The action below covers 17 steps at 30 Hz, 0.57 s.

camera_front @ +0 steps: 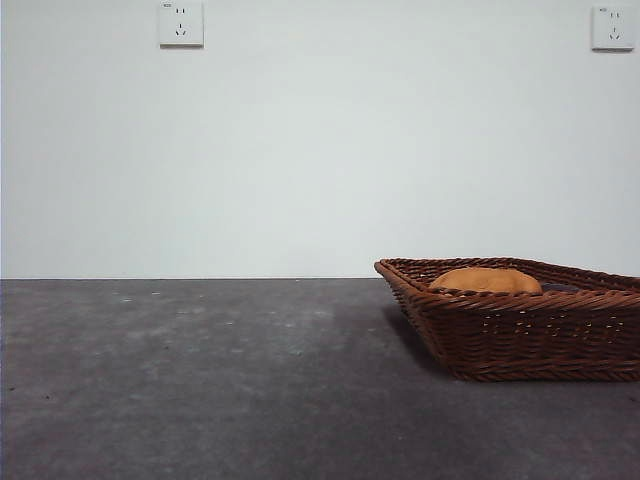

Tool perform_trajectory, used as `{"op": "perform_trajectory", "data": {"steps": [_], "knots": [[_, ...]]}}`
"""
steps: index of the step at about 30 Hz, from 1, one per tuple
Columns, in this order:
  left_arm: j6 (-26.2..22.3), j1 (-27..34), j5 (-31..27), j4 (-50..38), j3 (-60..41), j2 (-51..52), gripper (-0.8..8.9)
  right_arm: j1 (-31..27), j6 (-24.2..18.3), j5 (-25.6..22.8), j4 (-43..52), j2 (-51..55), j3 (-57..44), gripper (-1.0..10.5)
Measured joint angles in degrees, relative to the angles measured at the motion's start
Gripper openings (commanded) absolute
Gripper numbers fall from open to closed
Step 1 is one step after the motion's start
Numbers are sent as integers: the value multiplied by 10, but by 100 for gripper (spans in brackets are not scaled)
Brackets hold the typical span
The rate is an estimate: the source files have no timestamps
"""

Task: Help me put the vegetables on the table into the basket

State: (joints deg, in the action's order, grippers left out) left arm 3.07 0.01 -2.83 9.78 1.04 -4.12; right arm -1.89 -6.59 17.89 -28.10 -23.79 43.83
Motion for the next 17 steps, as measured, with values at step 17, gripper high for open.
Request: {"op": "perform_trajectory", "data": {"steps": [17], "knots": [[0, 0, 0, 0, 0, 0, -1, 0, 61, -10, 175, 209, -362, 2]]}}
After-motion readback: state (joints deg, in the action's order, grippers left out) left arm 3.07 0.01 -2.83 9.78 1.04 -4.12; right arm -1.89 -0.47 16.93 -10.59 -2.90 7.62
